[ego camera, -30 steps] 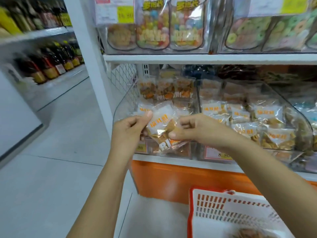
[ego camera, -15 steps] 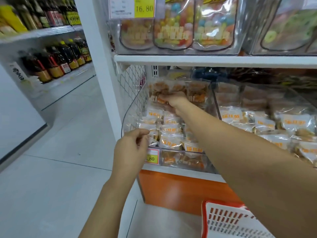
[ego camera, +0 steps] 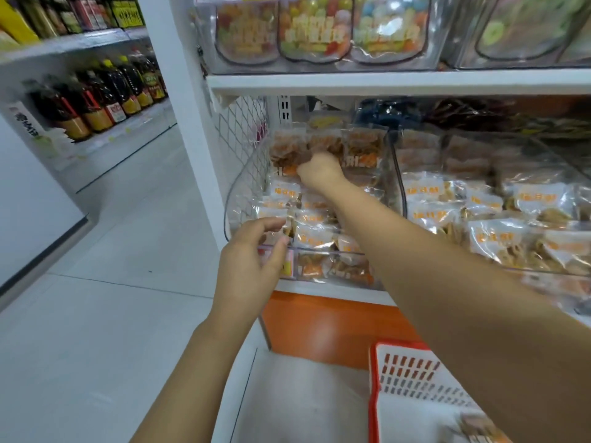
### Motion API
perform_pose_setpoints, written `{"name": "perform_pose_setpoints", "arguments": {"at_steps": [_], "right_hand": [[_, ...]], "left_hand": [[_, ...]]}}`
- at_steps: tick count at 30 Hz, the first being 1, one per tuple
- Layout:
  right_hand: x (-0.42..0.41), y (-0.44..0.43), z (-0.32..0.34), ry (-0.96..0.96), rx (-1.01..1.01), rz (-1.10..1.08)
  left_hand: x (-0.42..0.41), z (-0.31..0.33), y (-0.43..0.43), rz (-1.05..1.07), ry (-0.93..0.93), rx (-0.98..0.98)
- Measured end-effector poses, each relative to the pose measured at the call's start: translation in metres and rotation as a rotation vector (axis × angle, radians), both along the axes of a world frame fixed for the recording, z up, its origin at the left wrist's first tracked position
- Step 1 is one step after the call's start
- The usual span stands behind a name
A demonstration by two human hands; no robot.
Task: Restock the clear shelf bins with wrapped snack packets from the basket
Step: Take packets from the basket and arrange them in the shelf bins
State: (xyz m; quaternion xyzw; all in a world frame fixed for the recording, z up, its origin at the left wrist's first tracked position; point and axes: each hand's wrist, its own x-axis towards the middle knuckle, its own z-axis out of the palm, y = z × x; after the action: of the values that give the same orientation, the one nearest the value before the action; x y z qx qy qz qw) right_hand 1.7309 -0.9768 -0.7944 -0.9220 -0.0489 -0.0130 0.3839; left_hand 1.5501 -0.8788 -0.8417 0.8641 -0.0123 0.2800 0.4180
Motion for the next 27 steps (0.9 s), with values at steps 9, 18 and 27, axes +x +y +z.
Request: {"name": "perform_pose_setpoints", "arguments": {"at_steps": [9, 18, 27], "right_hand": [[-0.215, -0.127, -0.059, -0.396, 0.005, 0.198], [-0.270, -0.228, -0.311, 0.573, -0.443, 0.289], [-0.286, -0.244, -0.385, 0.614, -0.768, 0.561]], "left_hand": [[-0.034, -0.031, -0.063, -0.379, 0.507, 0.370], [-0.074, -0.116, -0.127, -0.746, 0.970, 0.772], [-0.070, -0.120, -0.133, -0.701, 1.067, 0.859]]}}
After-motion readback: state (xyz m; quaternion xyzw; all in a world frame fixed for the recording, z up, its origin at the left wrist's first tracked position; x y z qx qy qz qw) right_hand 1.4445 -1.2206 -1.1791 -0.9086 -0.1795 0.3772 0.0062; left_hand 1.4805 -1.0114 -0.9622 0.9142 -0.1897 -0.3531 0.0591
